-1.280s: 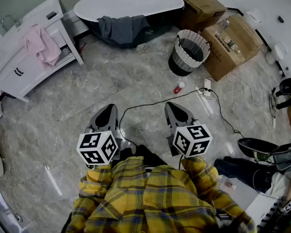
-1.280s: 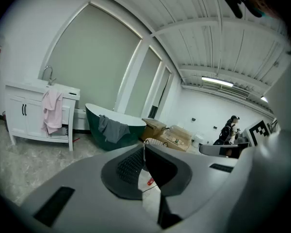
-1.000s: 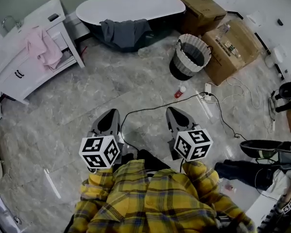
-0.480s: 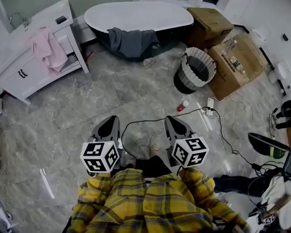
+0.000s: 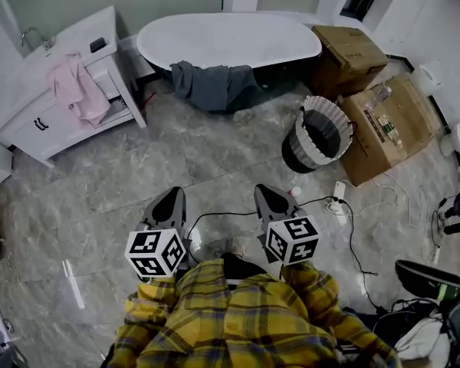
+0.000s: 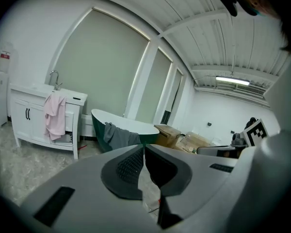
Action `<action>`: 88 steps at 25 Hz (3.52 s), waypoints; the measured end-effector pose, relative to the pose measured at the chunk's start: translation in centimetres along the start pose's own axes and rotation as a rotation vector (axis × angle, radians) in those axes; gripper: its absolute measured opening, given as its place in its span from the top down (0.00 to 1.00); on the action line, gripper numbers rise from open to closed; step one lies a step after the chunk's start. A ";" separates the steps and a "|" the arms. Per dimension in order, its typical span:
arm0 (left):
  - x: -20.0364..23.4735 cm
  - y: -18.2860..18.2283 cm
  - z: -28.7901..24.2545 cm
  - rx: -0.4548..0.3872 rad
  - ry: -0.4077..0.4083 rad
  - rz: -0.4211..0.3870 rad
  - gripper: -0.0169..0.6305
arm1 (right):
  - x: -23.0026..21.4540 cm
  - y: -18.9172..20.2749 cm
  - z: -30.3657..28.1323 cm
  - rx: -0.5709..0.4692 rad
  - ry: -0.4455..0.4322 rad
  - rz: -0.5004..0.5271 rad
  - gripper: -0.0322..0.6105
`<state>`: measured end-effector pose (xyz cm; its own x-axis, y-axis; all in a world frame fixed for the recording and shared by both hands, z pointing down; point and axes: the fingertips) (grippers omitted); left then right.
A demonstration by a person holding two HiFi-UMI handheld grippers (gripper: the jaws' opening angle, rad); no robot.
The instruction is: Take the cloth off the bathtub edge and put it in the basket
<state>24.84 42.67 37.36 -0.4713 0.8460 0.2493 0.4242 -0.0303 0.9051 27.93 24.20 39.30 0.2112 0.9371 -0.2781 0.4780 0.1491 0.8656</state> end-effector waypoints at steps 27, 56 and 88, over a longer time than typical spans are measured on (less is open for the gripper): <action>0.7 -4.2 -13.6 -0.024 -0.124 0.001 0.93 | -9.3 -5.4 -13.9 0.058 -0.184 0.060 0.79; 21.3 -10.1 -33.1 0.077 -0.161 0.078 0.93 | -14.3 -10.2 -46.3 0.235 -0.187 0.108 0.59; 22.5 -8.5 -39.0 0.183 -0.329 0.133 0.93 | -20.6 -6.3 -61.2 0.430 -0.202 0.089 0.49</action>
<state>-19.48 41.18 48.74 -0.1427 0.9674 0.2092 0.6095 -0.0807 0.7887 -31.58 23.26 65.09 0.4078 0.8540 -0.3229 0.7506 -0.1123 0.6511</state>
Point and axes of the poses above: the fingertips, and each gripper's own axes: z backward along the fingers, x to its left, y out of its underside, and after that the axes turned 3 degrees about -z, right-handed
